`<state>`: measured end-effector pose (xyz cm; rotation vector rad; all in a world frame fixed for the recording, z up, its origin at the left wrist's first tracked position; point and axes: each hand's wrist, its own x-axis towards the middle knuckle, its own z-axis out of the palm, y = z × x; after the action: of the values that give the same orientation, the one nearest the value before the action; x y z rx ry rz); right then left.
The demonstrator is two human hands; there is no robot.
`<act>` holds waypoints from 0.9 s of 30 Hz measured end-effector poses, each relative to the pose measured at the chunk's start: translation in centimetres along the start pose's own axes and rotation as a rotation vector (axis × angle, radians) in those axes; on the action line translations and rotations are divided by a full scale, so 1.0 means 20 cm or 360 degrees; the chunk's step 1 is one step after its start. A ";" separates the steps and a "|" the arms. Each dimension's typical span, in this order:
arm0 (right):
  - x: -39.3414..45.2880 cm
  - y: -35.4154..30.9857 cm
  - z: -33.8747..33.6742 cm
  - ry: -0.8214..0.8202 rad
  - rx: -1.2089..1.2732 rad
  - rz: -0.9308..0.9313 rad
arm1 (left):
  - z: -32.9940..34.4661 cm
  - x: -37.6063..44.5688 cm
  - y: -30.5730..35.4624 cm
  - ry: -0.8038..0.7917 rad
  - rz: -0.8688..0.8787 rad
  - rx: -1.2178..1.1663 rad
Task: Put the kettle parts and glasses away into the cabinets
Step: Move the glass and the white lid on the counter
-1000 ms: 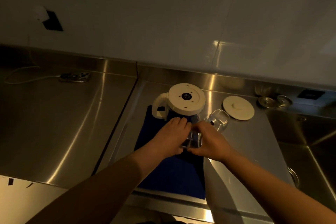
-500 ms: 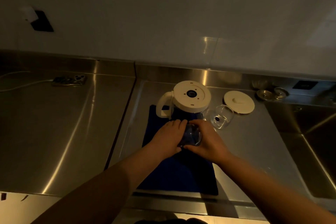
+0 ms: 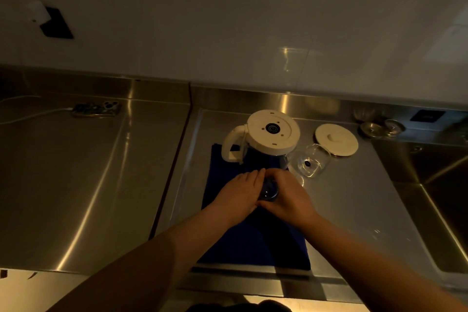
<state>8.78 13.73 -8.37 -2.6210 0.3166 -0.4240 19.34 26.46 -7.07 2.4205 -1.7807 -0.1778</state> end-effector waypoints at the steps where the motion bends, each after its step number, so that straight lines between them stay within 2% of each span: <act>1: 0.00 0.01 0.01 -0.0016 -0.0003 -0.0016 | 0.01 0.00 0.00 -0.0022 -0.0008 0.0030; 7: -0.02 0.06 0.07 -0.0143 -0.0039 -0.0081 | 0.06 0.02 -0.03 -0.0160 0.0000 0.0178; 16: -0.04 0.11 0.09 -0.0169 0.0032 -0.0032 | 0.09 0.04 -0.03 -0.0245 -0.0004 0.0091; 22: -0.04 0.14 0.06 -0.0123 0.0100 -0.0102 | 0.05 0.07 -0.04 -0.0124 0.0087 -0.0121; 27: -0.09 0.28 -0.05 -0.0104 0.0087 -0.0118 | 0.05 0.19 0.07 -0.0042 0.0116 -0.0191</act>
<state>6.03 9.04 -10.66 -2.5926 0.1846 -0.3653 18.93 22.30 -7.91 2.2779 -1.8109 -0.3013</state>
